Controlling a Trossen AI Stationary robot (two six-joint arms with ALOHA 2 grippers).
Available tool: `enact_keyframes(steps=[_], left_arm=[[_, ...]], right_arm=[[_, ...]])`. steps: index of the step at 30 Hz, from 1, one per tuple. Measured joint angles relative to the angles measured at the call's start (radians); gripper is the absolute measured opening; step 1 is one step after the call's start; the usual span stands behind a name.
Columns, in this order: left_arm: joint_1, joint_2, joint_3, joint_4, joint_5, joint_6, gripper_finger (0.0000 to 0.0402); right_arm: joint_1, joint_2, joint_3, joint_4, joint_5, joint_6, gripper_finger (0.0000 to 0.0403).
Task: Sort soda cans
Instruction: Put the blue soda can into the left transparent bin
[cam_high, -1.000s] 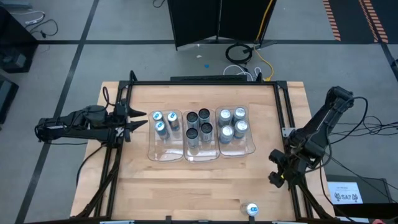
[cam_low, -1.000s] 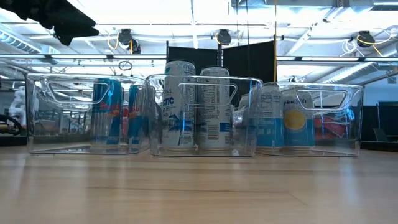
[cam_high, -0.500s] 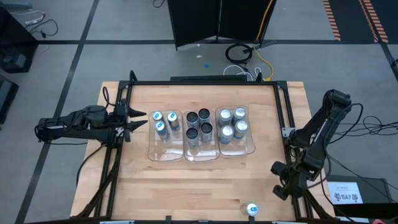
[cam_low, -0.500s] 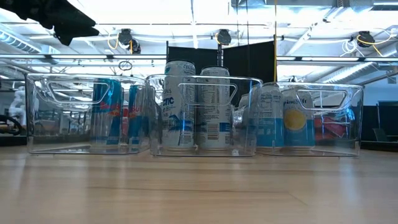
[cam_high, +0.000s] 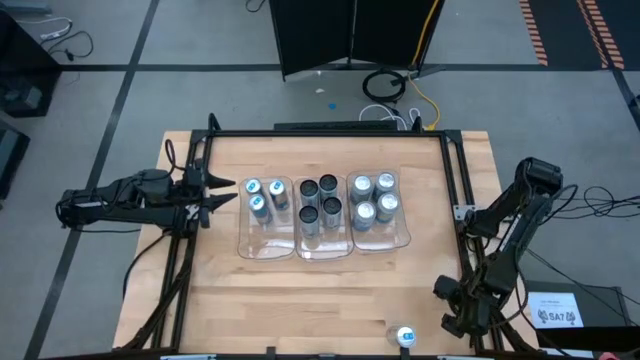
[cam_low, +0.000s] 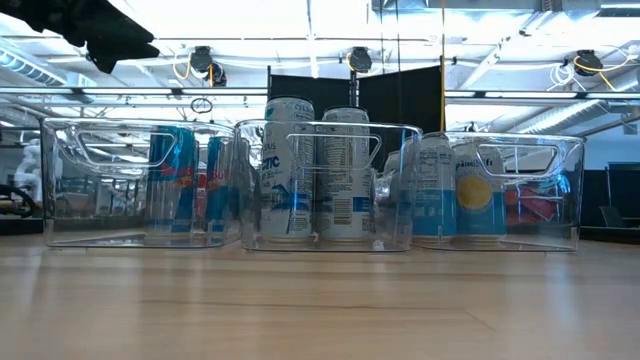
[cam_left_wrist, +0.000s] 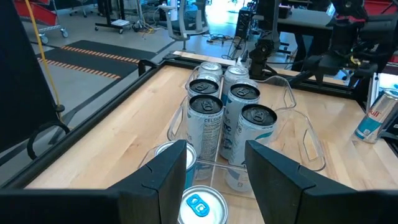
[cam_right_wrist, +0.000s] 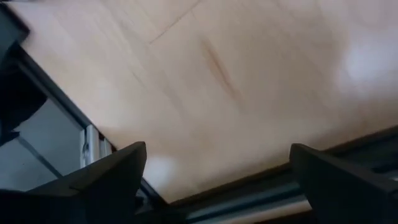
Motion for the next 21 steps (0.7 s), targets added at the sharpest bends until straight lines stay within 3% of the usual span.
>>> enact_keyframes(steps=[3,8,16,21], left_arm=[[0.000,0.000,0.000,0.000,0.000,0.000,0.0173],[0.000,0.004,0.000,0.003,0.000,0.000,0.0173],[0.000,0.032,0.000,0.004,0.000,-0.003,0.0173],[0.000,0.046,0.000,0.001,0.000,-0.003,0.0173]], right_arm=[[-0.002,0.022,-0.001,0.020,0.025,-0.004,0.0389],[0.003,0.049,0.009,0.169,0.243,-0.038,0.0389],[0.000,0.156,0.014,0.333,0.283,-0.169,0.0389],[-0.003,0.200,0.028,0.375,0.442,-0.185,0.0389]])
